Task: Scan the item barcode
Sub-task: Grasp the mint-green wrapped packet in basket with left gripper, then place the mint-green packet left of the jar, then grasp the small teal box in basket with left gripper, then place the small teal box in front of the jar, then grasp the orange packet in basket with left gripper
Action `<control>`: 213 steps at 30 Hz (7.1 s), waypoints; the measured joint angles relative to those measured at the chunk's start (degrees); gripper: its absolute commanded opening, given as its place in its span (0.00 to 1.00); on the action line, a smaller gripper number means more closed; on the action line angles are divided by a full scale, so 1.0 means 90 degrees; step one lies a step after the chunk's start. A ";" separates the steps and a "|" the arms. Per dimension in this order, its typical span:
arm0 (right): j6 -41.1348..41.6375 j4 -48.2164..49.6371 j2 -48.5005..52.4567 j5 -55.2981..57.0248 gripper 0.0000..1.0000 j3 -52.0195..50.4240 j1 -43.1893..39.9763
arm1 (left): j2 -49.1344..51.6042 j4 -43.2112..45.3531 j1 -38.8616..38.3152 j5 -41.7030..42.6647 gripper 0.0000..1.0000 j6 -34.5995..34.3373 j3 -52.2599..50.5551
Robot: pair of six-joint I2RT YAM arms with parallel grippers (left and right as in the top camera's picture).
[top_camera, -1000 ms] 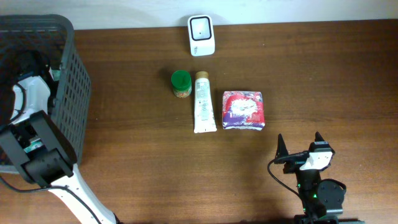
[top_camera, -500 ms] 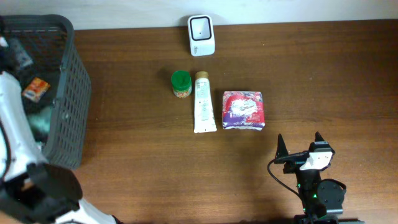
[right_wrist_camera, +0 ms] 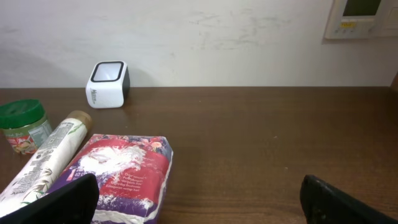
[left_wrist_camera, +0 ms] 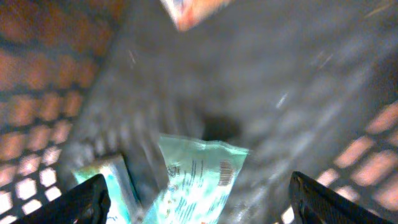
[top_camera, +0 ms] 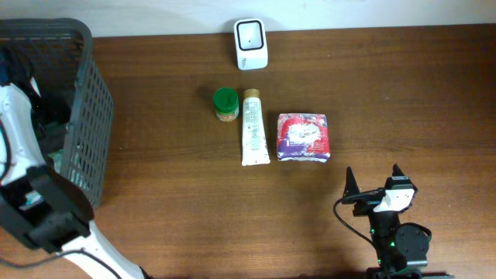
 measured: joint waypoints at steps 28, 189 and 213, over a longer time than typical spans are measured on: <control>0.0002 0.0000 0.0000 0.0000 0.98 0.0000 0.0000 | 0.0967 -0.1540 0.0197 0.3016 0.03 -0.1863 0.7298; 0.0000 0.0000 0.0000 0.0000 0.99 0.0000 0.0000 | -0.1923 0.0670 -0.2652 -0.2402 0.80 -0.2317 0.1962; 0.0000 0.0000 0.0000 0.0000 0.99 0.0000 0.0000 | 0.1749 0.2013 -0.0197 -0.1120 0.84 0.3279 0.1943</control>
